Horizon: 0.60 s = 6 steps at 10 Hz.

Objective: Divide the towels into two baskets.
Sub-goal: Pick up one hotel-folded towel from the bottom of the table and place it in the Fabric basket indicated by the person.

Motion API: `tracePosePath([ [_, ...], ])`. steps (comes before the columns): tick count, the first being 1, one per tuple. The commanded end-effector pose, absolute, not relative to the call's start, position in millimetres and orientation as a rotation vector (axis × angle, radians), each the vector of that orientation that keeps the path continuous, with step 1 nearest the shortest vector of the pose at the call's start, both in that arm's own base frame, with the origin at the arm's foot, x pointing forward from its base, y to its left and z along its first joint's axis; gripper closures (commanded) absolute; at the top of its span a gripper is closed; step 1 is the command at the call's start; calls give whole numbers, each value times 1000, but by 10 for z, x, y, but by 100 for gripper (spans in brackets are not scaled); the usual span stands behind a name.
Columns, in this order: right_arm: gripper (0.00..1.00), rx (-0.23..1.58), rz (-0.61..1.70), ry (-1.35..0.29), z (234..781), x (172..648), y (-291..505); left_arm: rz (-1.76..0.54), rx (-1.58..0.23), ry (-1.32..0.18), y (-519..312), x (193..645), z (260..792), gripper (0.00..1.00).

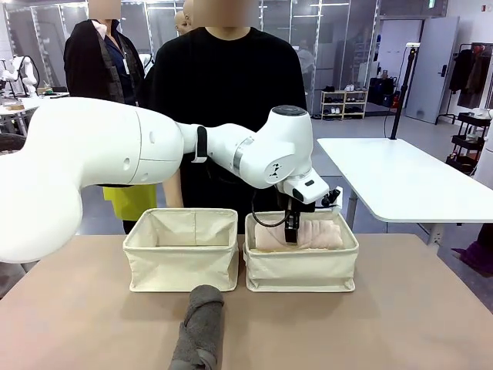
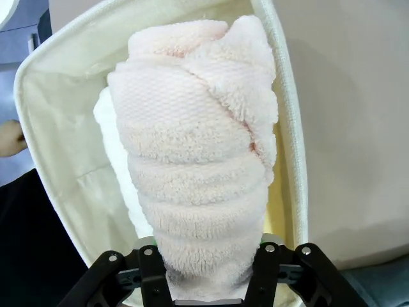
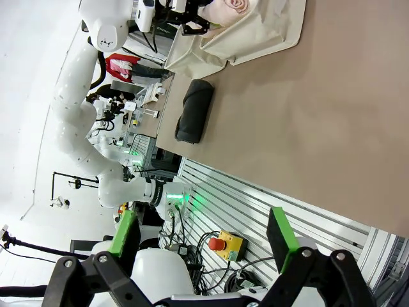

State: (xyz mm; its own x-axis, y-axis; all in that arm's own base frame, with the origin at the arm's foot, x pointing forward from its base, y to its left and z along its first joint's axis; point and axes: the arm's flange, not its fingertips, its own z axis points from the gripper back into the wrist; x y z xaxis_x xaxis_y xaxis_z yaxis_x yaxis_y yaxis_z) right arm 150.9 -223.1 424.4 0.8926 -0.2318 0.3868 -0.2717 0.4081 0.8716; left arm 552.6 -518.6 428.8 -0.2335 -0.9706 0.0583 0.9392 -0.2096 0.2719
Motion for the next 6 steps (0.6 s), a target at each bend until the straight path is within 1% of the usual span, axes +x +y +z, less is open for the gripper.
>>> tracePosePath([
  [1, 0, 1166, 36, -508, 4270, 1496, -2229, -1778, 113, -287, -5260, 5580, 4372, 18],
  [2, 0, 1166, 36, -508, 4270, 1496, -2229, -1775, 114, -292, -5265, 5577, 4378, 0],
  [6, 0, 1166, 36, -508, 4270, 1496, -2229, -1770, 119, -288, -5260, 5560, 4408, 0],
])
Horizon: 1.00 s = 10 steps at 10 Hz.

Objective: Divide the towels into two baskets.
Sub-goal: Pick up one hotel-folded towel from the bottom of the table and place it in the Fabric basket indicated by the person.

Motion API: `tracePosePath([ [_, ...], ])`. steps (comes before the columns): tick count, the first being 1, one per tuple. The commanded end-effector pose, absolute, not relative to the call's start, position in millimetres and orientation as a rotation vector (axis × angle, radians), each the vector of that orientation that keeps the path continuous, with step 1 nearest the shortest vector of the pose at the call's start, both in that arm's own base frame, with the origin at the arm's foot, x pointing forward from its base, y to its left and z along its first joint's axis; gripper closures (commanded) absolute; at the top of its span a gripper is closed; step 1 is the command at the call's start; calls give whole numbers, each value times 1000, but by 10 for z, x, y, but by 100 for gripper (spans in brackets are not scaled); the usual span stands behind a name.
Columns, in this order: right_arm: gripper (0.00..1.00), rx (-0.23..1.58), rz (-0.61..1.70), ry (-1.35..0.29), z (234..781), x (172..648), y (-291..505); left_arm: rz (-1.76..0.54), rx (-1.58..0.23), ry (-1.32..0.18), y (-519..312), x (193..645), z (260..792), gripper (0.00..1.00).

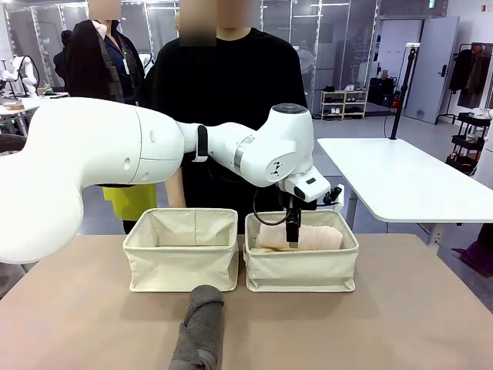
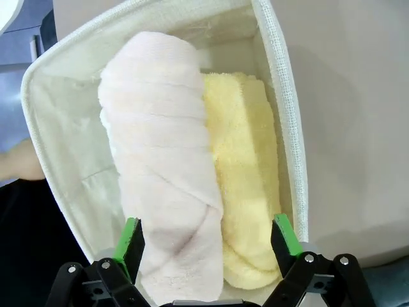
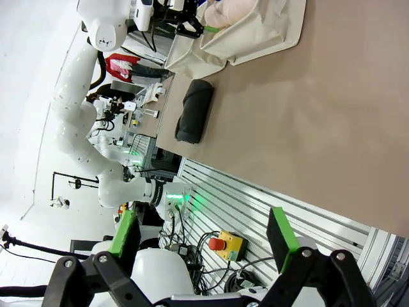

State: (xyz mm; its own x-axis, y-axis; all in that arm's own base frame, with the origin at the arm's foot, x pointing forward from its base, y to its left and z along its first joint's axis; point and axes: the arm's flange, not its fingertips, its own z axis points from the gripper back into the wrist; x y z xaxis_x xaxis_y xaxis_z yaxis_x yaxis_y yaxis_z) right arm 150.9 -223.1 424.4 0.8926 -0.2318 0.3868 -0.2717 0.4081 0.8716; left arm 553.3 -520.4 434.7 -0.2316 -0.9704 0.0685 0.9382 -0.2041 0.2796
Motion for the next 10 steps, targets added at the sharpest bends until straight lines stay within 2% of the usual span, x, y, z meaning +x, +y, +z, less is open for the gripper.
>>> tracePosePath([
  [1, 0, 1166, 36, -508, 4270, 1496, -2229, -1769, 121, -293, -5256, 5540, 4455, 0],
  [3, 0, 1166, 36, -508, 4270, 1496, -2229, -1759, 87, -326, -5212, 5444, 4542, 0],
  [4, 0, 1166, 36, -508, 4270, 1496, -2229, -1779, 141, -313, -5213, 5534, 4388, 0],
  [10, 0, 1166, 36, -508, 4270, 1496, -2229, -1779, 141, -313, -5213, 5534, 4388, 0],
])
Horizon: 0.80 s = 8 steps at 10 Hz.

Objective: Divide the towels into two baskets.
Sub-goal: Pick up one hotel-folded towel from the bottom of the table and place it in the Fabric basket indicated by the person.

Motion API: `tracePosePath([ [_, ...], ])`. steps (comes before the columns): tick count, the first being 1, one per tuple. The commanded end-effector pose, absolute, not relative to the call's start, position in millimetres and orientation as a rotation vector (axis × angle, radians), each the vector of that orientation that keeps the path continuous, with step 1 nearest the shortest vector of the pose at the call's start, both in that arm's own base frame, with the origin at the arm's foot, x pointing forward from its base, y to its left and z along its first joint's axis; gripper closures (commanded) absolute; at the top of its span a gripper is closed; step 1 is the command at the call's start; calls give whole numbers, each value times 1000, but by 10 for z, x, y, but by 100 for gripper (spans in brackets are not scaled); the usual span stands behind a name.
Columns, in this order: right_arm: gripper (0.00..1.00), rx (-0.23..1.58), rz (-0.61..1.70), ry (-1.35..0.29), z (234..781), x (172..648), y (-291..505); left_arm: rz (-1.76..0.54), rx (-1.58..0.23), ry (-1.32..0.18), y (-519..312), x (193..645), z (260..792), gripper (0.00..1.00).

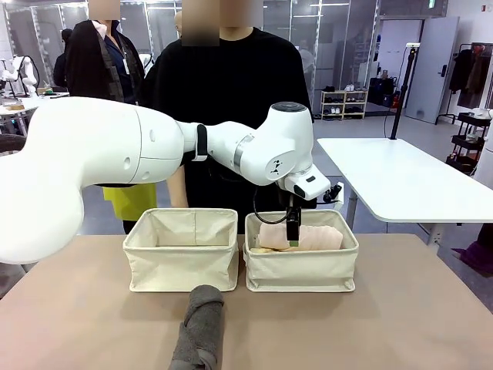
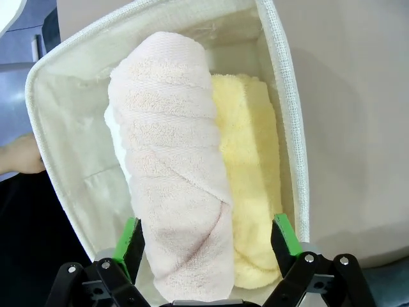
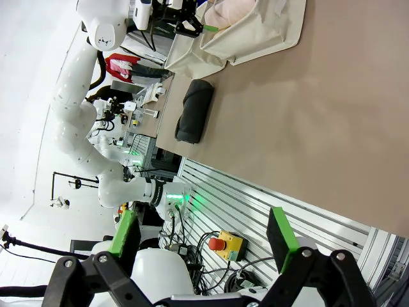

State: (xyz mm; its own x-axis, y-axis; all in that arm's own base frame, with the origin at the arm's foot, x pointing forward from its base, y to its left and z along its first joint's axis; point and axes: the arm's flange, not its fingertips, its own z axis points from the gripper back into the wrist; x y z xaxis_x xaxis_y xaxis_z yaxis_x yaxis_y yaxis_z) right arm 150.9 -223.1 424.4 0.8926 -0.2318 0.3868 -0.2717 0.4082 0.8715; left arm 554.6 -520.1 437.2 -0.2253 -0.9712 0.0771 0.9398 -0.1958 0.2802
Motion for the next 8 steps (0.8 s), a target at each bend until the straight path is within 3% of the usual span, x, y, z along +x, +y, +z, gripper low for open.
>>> tracePosePath([
  [1, 0, 1166, 36, -508, 4270, 1496, -2229, -1779, 141, -313, -5213, 5534, 4388, 0],
  [4, 0, 1166, 36, -508, 4270, 1496, -2229, -1773, 134, -310, -5203, 5544, 4372, 0],
  [5, 0, 1166, 36, -508, 4270, 1496, -2229, -1716, 98, -320, -5141, 5509, 4592, 0],
  [8, 0, 1166, 36, -508, 4270, 1496, -2229, -1472, -143, -392, -4570, 5058, 5057, 0],
])
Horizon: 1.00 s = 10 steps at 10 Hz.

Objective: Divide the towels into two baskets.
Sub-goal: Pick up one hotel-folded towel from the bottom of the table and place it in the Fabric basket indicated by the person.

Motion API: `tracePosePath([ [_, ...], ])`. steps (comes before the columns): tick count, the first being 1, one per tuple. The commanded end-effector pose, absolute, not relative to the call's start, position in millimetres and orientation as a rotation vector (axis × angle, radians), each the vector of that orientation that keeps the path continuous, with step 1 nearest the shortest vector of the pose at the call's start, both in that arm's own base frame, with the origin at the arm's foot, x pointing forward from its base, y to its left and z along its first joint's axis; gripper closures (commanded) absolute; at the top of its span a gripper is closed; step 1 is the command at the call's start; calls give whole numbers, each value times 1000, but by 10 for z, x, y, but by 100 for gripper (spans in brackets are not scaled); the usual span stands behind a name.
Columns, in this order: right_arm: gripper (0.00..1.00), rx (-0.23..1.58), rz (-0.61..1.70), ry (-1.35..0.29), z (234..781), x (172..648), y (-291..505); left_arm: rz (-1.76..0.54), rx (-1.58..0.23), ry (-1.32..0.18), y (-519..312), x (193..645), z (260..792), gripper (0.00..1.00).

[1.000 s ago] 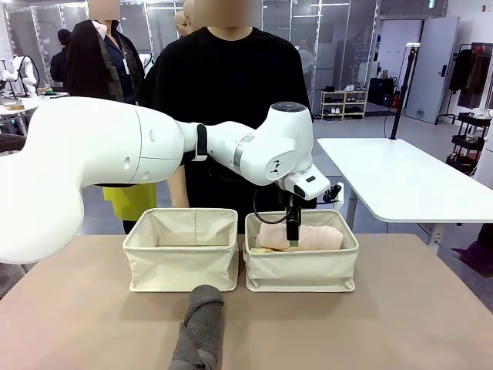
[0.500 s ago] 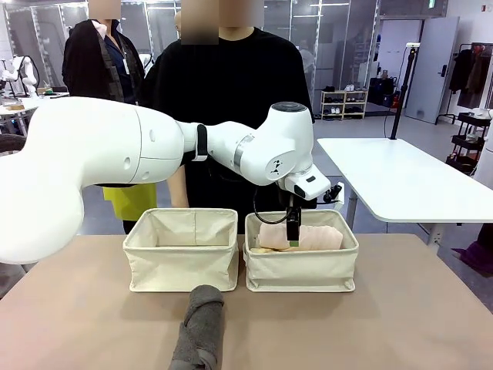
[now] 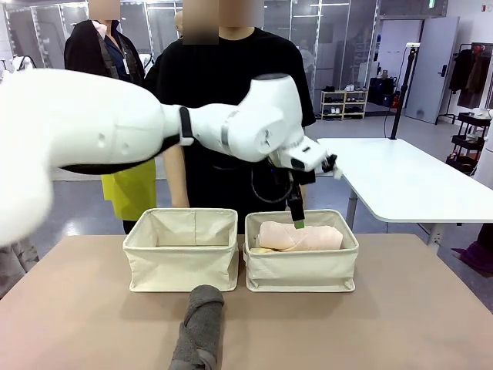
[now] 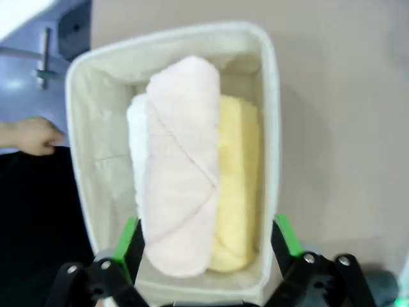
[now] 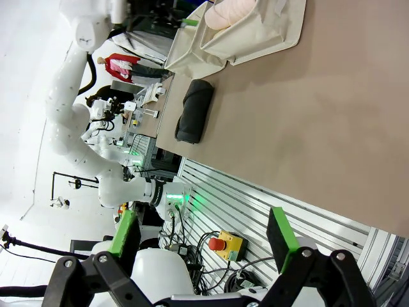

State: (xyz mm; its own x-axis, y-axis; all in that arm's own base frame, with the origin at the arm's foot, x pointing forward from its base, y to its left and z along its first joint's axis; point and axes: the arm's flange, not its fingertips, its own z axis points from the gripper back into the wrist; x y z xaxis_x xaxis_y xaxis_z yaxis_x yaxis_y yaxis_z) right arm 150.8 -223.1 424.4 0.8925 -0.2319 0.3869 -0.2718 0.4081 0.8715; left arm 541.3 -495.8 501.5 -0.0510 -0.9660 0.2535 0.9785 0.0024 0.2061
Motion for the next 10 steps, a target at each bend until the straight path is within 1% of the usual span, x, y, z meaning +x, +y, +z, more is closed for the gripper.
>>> tracePosePath([
  [1, 0, 1166, 36, -508, 4270, 1496, -2229, -1403, -213, -394, -4333, 4846, 5151, 0],
  [2, 0, 1166, 36, -508, 4270, 1496, -2229, -1336, -249, -410, -4084, 4639, 5222, 0],
  [3, 0, 1166, 36, -508, 4270, 1496, -2229, -1232, -338, -469, -3744, 4366, 5293, 0],
  [5, 0, 1166, 36, -508, 4270, 1496, -2229, -1063, -434, -529, -3042, 3768, 5301, 0],
  [6, 0, 1166, 36, -508, 4270, 1496, -2229, -978, -504, -553, -2598, 3544, 5291, 0],
  [7, 0, 1166, 36, -508, 4270, 1496, -2229, -916, -576, -574, -2140, 3422, 5265, 0],
  [8, 0, 1166, 36, -508, 4270, 1496, -2229, -869, -660, -553, -1698, 3344, 5204, 0],
  [9, 0, 1166, 36, -508, 4270, 1496, -2229, -834, -702, -500, -1255, 3285, 5107, 0],
  [10, 0, 1166, 36, -508, 4270, 1496, -2229, -785, -734, -496, -905, 3231, 5043, 0],
])
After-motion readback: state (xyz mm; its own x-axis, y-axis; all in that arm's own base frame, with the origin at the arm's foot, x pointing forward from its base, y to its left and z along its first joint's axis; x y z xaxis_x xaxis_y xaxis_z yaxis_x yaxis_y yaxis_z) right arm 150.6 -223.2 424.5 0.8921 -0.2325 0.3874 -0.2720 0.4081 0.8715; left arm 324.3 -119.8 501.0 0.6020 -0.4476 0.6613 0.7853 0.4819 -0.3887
